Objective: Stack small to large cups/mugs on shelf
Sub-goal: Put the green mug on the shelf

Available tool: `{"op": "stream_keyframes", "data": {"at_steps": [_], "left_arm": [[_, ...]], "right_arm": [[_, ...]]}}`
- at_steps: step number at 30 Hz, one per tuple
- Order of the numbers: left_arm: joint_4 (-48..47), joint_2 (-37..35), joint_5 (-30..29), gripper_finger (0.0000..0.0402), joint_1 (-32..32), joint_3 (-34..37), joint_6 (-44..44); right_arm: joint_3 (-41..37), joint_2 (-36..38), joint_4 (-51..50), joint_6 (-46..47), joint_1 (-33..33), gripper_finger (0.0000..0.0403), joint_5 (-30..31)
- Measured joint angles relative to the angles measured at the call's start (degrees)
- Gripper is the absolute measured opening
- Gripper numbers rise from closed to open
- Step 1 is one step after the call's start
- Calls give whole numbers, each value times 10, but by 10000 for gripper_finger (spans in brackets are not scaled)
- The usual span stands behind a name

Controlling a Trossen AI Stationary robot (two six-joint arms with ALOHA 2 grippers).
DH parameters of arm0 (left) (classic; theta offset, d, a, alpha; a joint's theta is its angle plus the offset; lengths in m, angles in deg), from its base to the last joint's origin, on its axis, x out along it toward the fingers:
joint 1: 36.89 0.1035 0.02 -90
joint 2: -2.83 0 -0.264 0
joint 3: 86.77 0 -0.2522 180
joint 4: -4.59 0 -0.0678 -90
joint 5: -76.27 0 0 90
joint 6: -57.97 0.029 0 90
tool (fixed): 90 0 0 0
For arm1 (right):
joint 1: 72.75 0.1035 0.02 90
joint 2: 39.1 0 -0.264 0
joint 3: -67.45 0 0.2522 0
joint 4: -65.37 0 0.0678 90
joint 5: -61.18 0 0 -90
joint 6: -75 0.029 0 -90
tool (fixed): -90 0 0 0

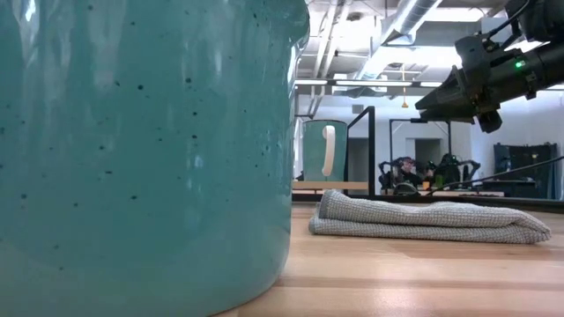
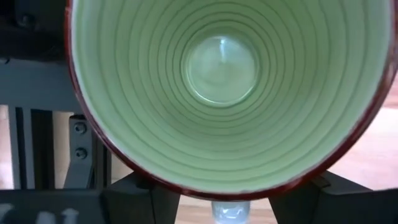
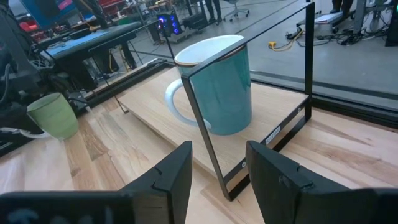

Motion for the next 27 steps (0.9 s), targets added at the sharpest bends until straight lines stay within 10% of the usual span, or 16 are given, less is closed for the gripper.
{"op": "stream_keyframes", "data": {"at_steps": [27], "left_arm": [[-4, 0, -6, 44, 12, 0, 13]], "right_arm": [[0, 0, 0, 0, 0, 173, 0]]}}
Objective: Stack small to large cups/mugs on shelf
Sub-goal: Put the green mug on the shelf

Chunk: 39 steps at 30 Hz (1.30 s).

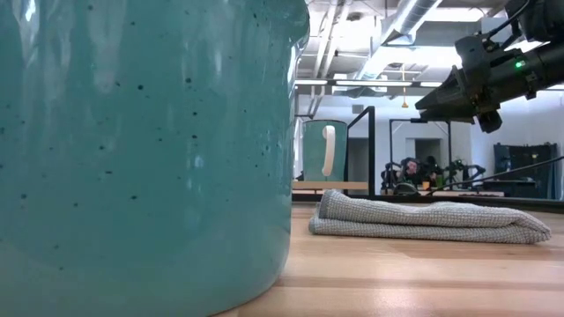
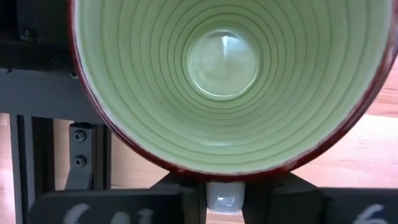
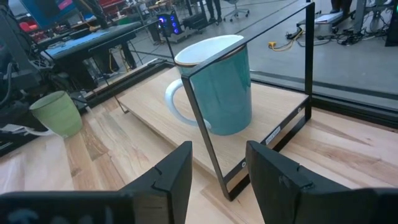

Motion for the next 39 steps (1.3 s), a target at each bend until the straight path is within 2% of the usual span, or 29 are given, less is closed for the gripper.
{"op": "stream_keyframes", "data": {"at_steps": [8, 11, 17, 26, 32, 39], "left_arm": [[0, 0, 0, 56, 0, 0, 4], [0, 0, -8, 47, 0, 0, 6], [-1, 0, -82, 42, 0, -22, 15], [-44, 0, -148, 42, 5, -84, 41], [-45, 0, -219, 42, 32, -127, 106], [-39, 0, -274, 42, 101, -178, 228]], "right_arm": [[0, 0, 0, 0, 0, 173, 0], [0, 0, 0, 0, 0, 173, 0], [0, 0, 0, 0, 0, 173, 0], [0, 0, -1, 0, 0, 173, 0], [0, 0, -1, 0, 0, 173, 0], [0, 0, -1, 0, 0, 173, 0]]}}
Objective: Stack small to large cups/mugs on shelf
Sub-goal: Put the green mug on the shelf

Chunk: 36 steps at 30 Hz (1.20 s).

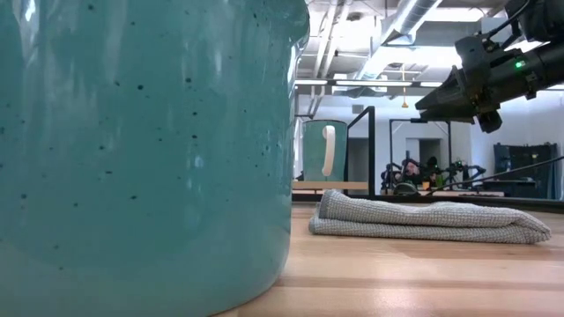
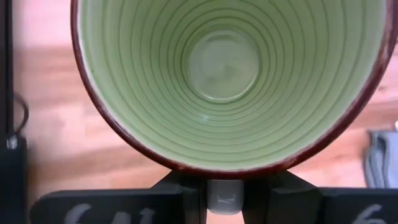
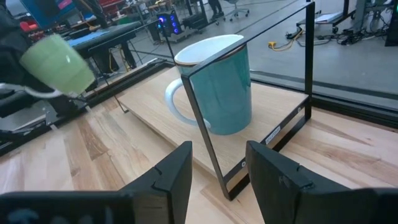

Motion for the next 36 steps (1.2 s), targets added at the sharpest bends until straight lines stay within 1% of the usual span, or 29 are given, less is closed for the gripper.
{"op": "stream_keyframes", "data": {"at_steps": [3, 9, 15, 21, 26, 29, 31, 36], "left_arm": [[23, 0, -7, 42, 37, -16, 67], [104, 0, -9, 42, 111, -45, 224], [171, 0, -2, 42, 186, -63, 338], [219, 0, 33, 42, 241, -67, 399], [234, 16, 48, 42, 273, -68, 411], [238, 47, 64, 42, 289, -76, 417], [235, 76, 70, 42, 295, -94, 427], [233, 159, 78, 42, 310, -182, 476]], "right_arm": [[0, 0, 0, 0, 0, 173, 0], [0, 0, 0, 0, 0, 173, 0], [0, 0, 0, 0, 0, 173, 0], [0, 0, 0, 0, 0, 173, 0], [0, 0, 0, 0, 0, 173, 0], [0, 0, 0, 0, 0, 173, 0], [0, 0, 0, 0, 0, 173, 0], [0, 0, 0, 0, 0, 173, 0]]}}
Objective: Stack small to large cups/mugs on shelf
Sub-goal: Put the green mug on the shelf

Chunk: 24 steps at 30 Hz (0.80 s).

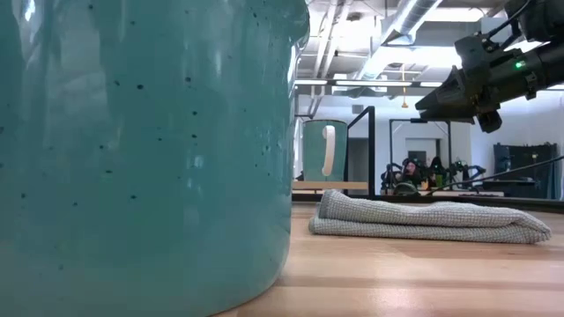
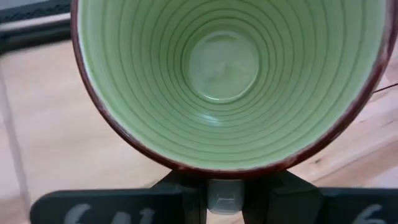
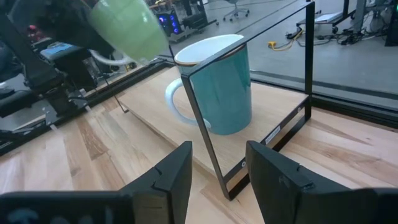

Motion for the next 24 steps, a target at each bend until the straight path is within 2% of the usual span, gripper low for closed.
{"op": "stream_keyframes", "data": {"at_steps": [3, 7, 11, 18, 24], "left_arm": [[-26, 51, 8, 42, 10, -69, 29], [-123, 108, 5, 42, 16, -159, 36], [-183, 141, 6, 42, 16, -213, 27], [-234, 152, 29, 42, 20, -222, -16], [-233, 152, 51, 42, 30, -222, -26]], "right_arm": [[0, 0, 0, 0, 0, 173, -1], [0, 0, 0, 0, 0, 173, -1], [0, 0, 0, 0, 0, 173, -1], [0, 0, 1, 0, 0, 173, -1], [0, 0, 17, 20, 0, 173, -1]]}}
